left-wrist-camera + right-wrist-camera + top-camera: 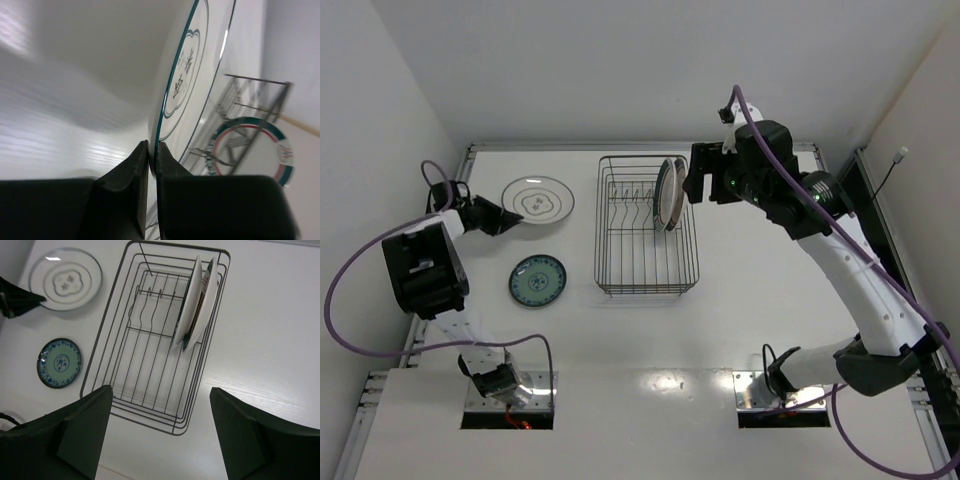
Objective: Load the plates into the dish rack
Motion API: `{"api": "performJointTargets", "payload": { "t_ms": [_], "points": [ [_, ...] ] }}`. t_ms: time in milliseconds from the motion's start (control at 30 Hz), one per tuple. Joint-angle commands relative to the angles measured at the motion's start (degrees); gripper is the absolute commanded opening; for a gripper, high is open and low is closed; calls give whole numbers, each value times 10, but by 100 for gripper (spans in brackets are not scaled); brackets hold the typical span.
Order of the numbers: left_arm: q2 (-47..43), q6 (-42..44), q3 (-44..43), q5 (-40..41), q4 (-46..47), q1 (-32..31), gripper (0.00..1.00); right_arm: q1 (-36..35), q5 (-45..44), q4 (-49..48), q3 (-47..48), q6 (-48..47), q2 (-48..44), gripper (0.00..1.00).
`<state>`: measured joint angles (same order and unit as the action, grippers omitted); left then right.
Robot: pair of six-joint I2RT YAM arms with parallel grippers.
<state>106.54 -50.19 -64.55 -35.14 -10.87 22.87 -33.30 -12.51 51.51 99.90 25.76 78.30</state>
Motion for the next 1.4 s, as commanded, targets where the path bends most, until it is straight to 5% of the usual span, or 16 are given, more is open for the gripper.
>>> {"api": "performJointTargets", "payload": {
  "t_ms": [0, 233, 400, 767, 800, 867, 900, 933, 967, 1033, 1100, 1167, 1200, 1367],
  "points": [
    [-106, -65, -13, -71, 96, -5, 0, 10, 35, -21, -29, 25, 4, 76],
    [-242, -169, 72, -150, 261, -113, 0, 35, 278, -142, -94, 51, 32, 81],
    [-308, -114, 72, -156, 199, -182, 0, 48, 400, -253, -141, 107, 69, 83],
    [-335, -139, 123, -188, 265, -264, 0, 71, 468, -425, -213, 199, 152, 88],
    [-335, -139, 118, -182, 265, -270, 0, 76, 468, -440, -213, 211, 163, 86],
    [-329, -139, 118, -182, 270, -289, 0, 76, 476, -453, -213, 223, 174, 59],
    [-329, -139, 118, -176, 270, -296, 0, 82, 481, -460, -208, 234, 181, 19],
    [-329, -139, 118, -176, 270, -296, 2, 82, 474, -461, -208, 235, 181, 5],
    [-324, -139, 118, -176, 254, -296, 30, 82, 467, -461, -208, 235, 181, 0],
    [-324, -107, 90, -154, 196, -291, 46, 87, 422, -412, -185, 222, 175, 0],
    [-318, -7, 50, -54, 1, -272, 64, 87, 351, -312, -141, 189, 158, 0],
    [-318, 61, -13, 79, -198, -258, 68, 77, 205, -225, -91, 165, 158, 0],
    [-311, 69, -28, 207, -248, -258, 72, 77, 162, -182, -34, 156, 168, 0],
    [-288, 83, -30, 342, -372, -208, 79, 26, -78, 23, 124, 134, 257, 0]
  ]
}}
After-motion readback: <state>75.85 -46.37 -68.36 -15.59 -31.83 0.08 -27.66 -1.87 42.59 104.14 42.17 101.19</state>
